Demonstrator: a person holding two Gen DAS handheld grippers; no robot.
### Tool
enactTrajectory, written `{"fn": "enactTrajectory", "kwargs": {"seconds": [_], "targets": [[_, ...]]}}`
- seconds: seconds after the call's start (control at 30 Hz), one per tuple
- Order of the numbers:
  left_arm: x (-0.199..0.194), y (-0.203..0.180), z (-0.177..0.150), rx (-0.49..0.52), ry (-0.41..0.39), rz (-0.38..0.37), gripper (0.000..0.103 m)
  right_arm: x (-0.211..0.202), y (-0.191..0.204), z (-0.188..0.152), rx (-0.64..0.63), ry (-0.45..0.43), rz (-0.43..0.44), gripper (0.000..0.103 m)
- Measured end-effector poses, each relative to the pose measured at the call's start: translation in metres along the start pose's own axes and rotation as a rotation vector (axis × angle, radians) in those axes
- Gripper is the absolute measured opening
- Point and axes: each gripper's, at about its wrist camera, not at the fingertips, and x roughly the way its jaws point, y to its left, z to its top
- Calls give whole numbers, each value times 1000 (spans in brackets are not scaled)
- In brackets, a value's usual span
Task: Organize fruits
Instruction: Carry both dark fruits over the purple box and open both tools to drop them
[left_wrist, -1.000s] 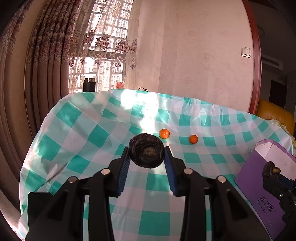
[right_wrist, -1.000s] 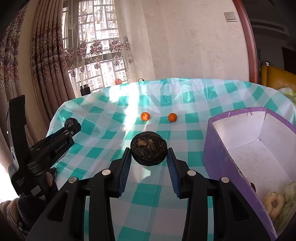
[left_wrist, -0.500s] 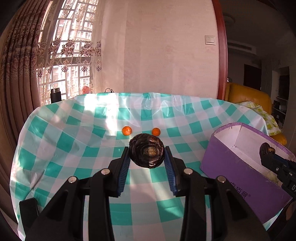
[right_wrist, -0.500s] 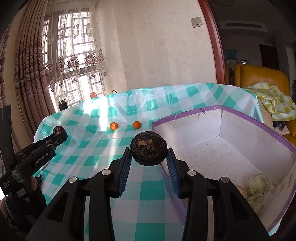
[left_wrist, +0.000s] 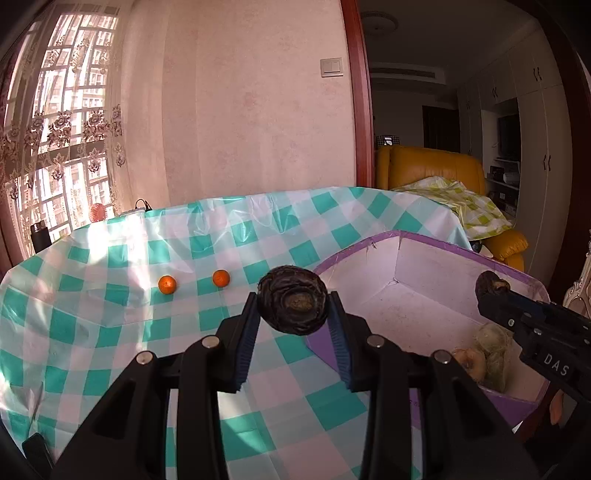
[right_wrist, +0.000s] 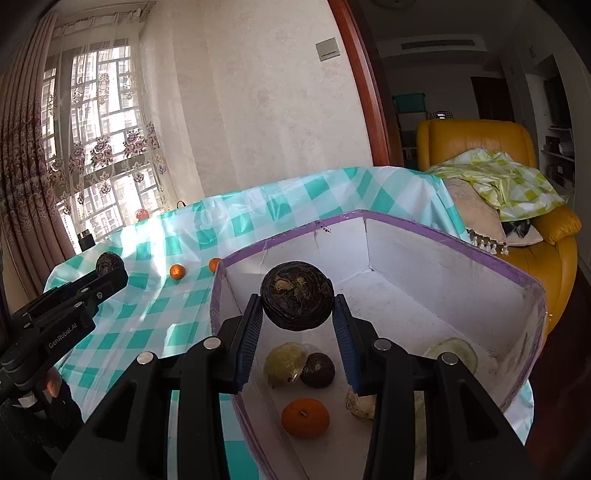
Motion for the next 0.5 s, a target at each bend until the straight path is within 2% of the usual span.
{"fn": "enactTrajectory", "kwargs": {"seconds": [0.27,0.5], "targets": [[44,-61,11,75,77,-147,37,12,-18,5,-12,64,-122,40],[88,-103,13,146,219,-194,37,37,-36,10,-26,221,-171,40]]}}
